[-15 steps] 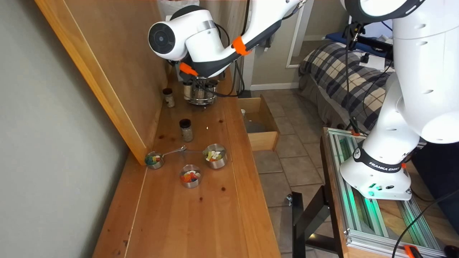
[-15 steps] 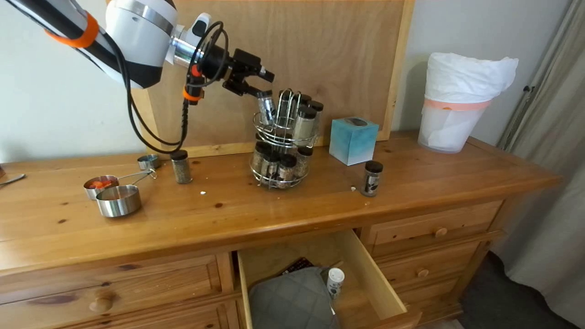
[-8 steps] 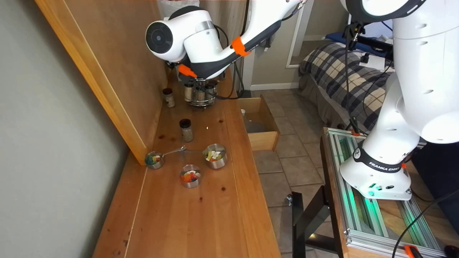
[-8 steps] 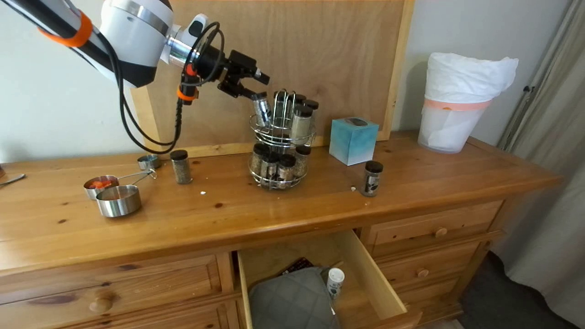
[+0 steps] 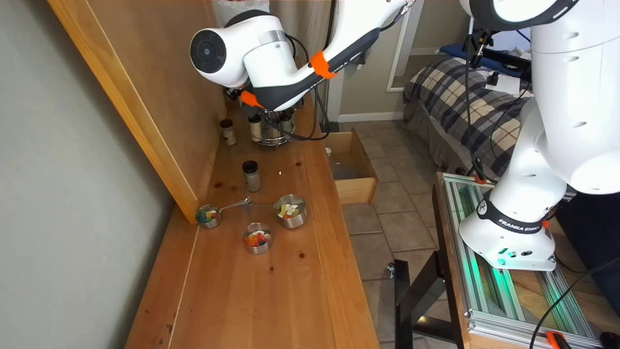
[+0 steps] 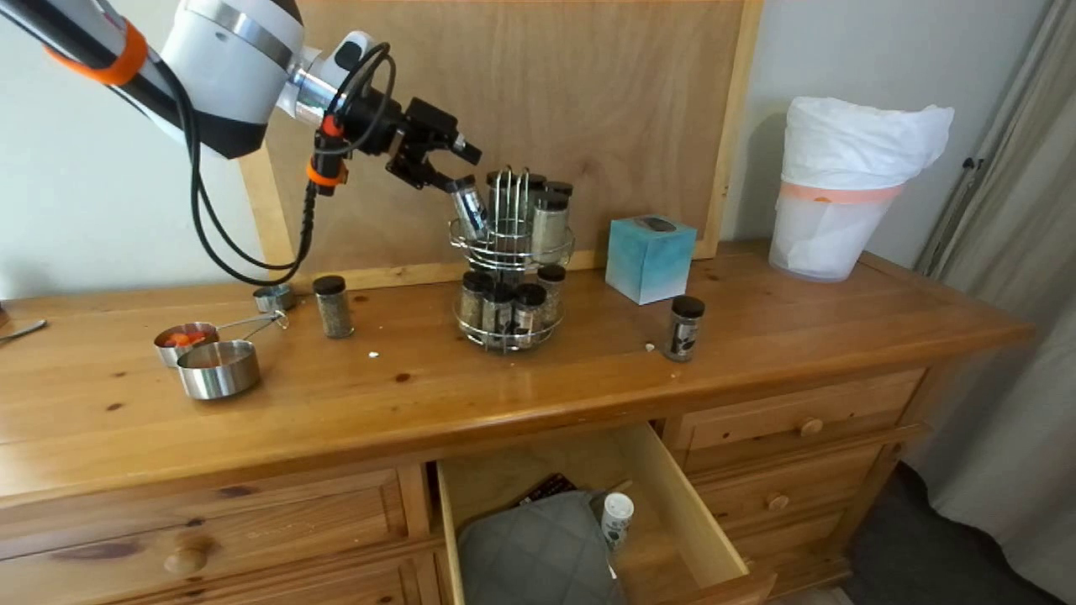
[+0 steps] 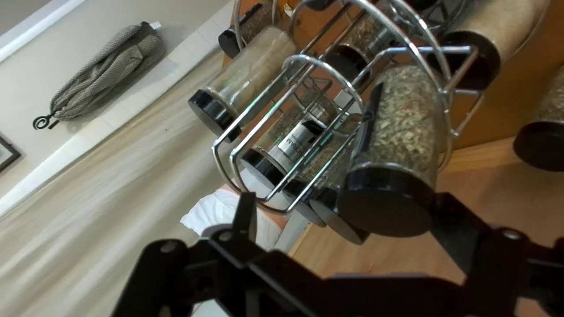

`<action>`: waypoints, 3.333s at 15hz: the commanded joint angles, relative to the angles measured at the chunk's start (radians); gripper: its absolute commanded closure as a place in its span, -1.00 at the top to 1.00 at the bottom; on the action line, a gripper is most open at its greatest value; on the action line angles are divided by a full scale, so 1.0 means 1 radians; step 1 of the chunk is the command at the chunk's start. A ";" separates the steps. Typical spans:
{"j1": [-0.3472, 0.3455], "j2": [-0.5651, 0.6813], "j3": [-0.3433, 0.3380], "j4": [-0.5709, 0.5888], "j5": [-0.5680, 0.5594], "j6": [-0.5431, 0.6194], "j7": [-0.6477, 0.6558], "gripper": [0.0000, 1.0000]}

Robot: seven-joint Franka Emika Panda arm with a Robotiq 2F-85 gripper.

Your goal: Straighten up the tilting container on the seasoning rack

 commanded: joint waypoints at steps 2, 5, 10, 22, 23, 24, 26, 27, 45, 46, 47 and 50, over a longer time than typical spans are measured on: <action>-0.011 -0.005 0.012 0.006 0.086 -0.027 -0.085 1.00; -0.021 -0.001 0.017 0.008 0.181 -0.023 -0.142 1.00; -0.022 0.001 -0.003 0.017 0.286 -0.009 -0.177 1.00; -0.013 -0.028 -0.010 0.023 0.358 0.005 -0.224 1.00; -0.016 -0.029 -0.009 0.027 0.368 0.005 -0.229 1.00; -0.017 -0.029 -0.011 0.031 0.378 0.003 -0.236 1.00; -0.020 -0.028 -0.014 0.038 0.407 0.002 -0.251 1.00; -0.022 -0.026 -0.015 0.043 0.426 -0.001 -0.260 1.00; -0.009 -0.056 -0.045 0.047 0.542 0.056 -0.288 -0.50; -0.009 -0.059 -0.045 0.047 0.546 0.056 -0.290 -0.50; -0.008 -0.061 -0.045 0.047 0.550 0.054 -0.291 -0.50; -0.009 -0.058 -0.053 0.061 0.565 0.030 -0.284 -0.50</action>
